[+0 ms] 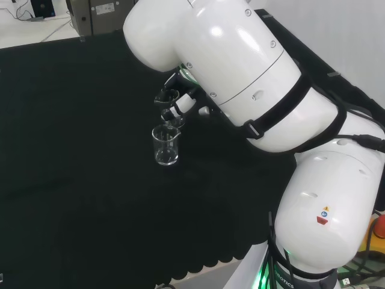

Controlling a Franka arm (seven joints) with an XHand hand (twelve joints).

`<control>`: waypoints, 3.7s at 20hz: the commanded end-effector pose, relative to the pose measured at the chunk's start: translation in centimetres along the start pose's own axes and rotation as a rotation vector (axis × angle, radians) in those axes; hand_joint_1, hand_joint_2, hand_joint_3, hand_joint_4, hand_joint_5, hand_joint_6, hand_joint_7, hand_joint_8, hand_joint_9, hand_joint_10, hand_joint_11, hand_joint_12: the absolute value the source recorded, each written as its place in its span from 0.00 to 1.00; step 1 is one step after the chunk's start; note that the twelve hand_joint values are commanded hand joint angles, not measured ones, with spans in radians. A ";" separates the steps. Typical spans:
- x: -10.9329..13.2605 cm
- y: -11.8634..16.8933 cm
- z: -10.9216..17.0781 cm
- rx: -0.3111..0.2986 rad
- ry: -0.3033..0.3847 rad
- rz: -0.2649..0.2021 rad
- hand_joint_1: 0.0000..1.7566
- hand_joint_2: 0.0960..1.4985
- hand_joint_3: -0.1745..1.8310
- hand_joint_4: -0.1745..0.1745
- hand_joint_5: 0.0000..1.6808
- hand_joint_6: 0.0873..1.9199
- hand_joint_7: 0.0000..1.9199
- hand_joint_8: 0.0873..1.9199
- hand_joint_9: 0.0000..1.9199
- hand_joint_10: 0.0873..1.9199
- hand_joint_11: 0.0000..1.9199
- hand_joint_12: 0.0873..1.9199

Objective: Place the beaker back on the table.

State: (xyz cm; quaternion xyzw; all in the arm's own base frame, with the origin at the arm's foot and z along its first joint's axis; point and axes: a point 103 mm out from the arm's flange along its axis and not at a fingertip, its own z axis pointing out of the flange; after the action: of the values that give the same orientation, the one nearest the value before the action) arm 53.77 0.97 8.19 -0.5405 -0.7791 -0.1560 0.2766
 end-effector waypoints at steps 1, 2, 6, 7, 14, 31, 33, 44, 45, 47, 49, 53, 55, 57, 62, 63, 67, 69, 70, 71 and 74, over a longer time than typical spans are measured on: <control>0.0 0.3 0.1 0.002 0.004 0.005 0.88 0.31 0.50 0.00 0.69 0.46 0.68 0.40 0.84 0.00 0.51 0.67; 0.0 0.3 0.1 0.003 0.004 0.006 0.88 0.32 0.50 0.00 0.69 0.46 0.68 0.40 0.84 0.00 0.51 0.67; 0.2 1.5 0.0 0.012 0.007 0.017 0.87 0.31 0.50 0.00 0.70 0.44 0.68 0.39 0.84 0.00 0.53 0.63; 0.4 1.8 0.2 0.009 0.003 0.016 0.85 0.30 0.50 0.00 0.72 0.41 0.70 0.36 0.84 0.00 0.56 0.57; 0.1 1.3 0.1 -0.010 0.008 0.005 0.81 0.41 0.38 0.15 0.71 0.40 0.63 0.41 0.82 0.00 0.63 0.41; 0.5 -0.6 -1.1 0.066 -0.048 0.008 0.64 0.37 0.29 0.55 0.50 0.31 0.40 0.31 0.56 0.00 0.38 0.56; 0.5 -0.9 -1.2 0.070 -0.055 0.013 0.63 0.35 0.32 0.56 0.48 0.32 0.38 0.31 0.55 0.00 0.36 0.58; 1.4 -1.6 -2.3 0.193 -0.132 0.048 0.57 0.32 0.35 0.49 0.29 0.29 0.29 0.30 0.46 0.00 0.23 0.65; 1.5 -1.6 -2.3 0.204 -0.145 0.052 0.57 0.32 0.34 0.48 0.27 0.28 0.27 0.30 0.44 0.00 0.22 0.65; 1.7 -1.7 -2.4 0.212 -0.165 0.063 0.55 0.33 0.34 0.47 0.26 0.25 0.24 0.30 0.41 0.00 0.19 0.66; 2.0 -1.8 -2.6 0.215 -0.180 0.069 0.55 0.33 0.33 0.47 0.25 0.22 0.21 0.30 0.40 0.00 0.17 0.67; 3.1 -2.3 -3.6 0.194 -0.197 0.067 0.53 0.34 0.32 0.46 0.22 0.16 0.15 0.29 0.33 0.00 0.11 0.69; 3.8 -2.6 -4.7 0.179 -0.198 0.065 0.52 0.34 0.32 0.46 0.19 0.10 0.09 0.28 0.28 0.00 0.05 0.70; 4.8 -3.3 -6.0 0.165 -0.205 0.062 0.51 0.34 0.31 0.46 0.18 0.05 0.07 0.28 0.25 0.00 0.02 0.71; 7.3 -5.5 -8.9 0.148 -0.213 0.058 0.50 0.35 0.31 0.46 0.18 0.02 0.06 0.27 0.24 0.00 0.00 0.72; 7.8 -5.9 -9.4 0.149 -0.215 0.060 0.50 0.35 0.30 0.46 0.18 0.01 0.06 0.27 0.24 0.00 0.00 0.72; 9.5 -8.0 -10.8 0.141 -0.230 0.077 0.48 0.36 0.30 0.46 0.19 0.00 0.07 0.27 0.25 0.00 0.01 0.72; 10.4 -8.9 -11.3 0.130 -0.242 0.083 0.47 0.36 0.30 0.46 0.19 0.00 0.07 0.27 0.26 0.00 0.01 0.72; 10.9 -9.4 -11.5 0.125 -0.246 0.086 0.47 0.36 0.30 0.46 0.19 0.00 0.07 0.27 0.26 0.00 0.02 0.72; 11.3 -9.8 -11.7 0.121 -0.249 0.087 0.46 0.36 0.30 0.46 0.19 0.00 0.07 0.27 0.26 0.00 0.02 0.72; 12.5 -11.1 -12.4 0.108 -0.261 0.092 0.46 0.36 0.30 0.46 0.19 0.00 0.07 0.27 0.26 0.00 0.02 0.72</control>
State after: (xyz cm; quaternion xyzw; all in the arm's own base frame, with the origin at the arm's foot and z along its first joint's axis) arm 47.49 -0.42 23.39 -0.5652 -0.7979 -0.0263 0.2078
